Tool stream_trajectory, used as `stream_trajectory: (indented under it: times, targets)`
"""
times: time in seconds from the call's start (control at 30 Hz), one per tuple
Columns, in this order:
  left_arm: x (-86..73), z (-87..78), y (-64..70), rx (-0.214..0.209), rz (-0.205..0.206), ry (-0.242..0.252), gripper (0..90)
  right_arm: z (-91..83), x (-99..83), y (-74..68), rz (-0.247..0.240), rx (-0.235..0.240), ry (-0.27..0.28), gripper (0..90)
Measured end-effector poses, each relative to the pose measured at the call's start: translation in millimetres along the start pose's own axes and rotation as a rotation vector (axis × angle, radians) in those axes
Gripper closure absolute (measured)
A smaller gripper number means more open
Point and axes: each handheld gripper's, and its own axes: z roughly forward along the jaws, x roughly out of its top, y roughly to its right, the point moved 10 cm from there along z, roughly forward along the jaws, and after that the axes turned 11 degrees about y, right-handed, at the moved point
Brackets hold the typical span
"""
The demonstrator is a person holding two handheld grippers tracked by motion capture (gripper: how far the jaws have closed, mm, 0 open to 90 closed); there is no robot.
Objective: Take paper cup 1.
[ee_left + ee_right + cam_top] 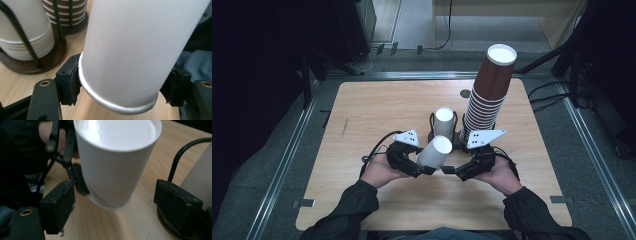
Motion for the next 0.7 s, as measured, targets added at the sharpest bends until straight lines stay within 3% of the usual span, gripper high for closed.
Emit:
stream_trajectory:
  times: [0.1, 0.23, 0.33, 0.43, 0.47, 0.53, 0.57, 0.7]
  targets:
    - [-4.2, -3.0, -2.5, 0.01, 0.014, -0.05, 29.1, -2.1, -9.6, -0.6, -0.039, -0.01, -0.063, 18.8]
    - [-10.9, -3.2, -5.4, 0.018, 0.035, -0.119, 29.9, -3.5, -19.7, 1.5, -0.056, -0.031, -0.125, 18.9]
    - [-16.7, -3.5, -8.8, 0.035, 0.073, -0.181, 29.8, -5.3, -23.0, 4.2, -0.055, -0.044, -0.143, 18.9]
    - [-20.5, -1.6, -10.8, 0.044, 0.075, -0.212, 29.8, -6.8, -25.9, 5.9, -0.052, -0.05, -0.158, 18.8]
    - [-25.6, 0.9, -13.2, 0.055, 0.093, -0.259, 29.7, -7.8, -29.5, 7.9, -0.06, -0.056, -0.174, 18.8]
    - [-29.3, 2.8, -14.4, 0.061, 0.105, -0.289, 29.7, -8.2, -31.5, 8.7, -0.06, -0.058, -0.184, 18.8]
    - [-33.0, 4.2, -14.5, 0.056, 0.111, -0.32, 29.6, -8.5, -32.4, 8.5, -0.059, -0.058, -0.188, 18.8]
    - [-39.0, 8.5, -13.2, 0.036, 0.109, -0.357, 29.4, -7.3, -34.3, 8.8, -0.057, -0.052, -0.195, 18.8]
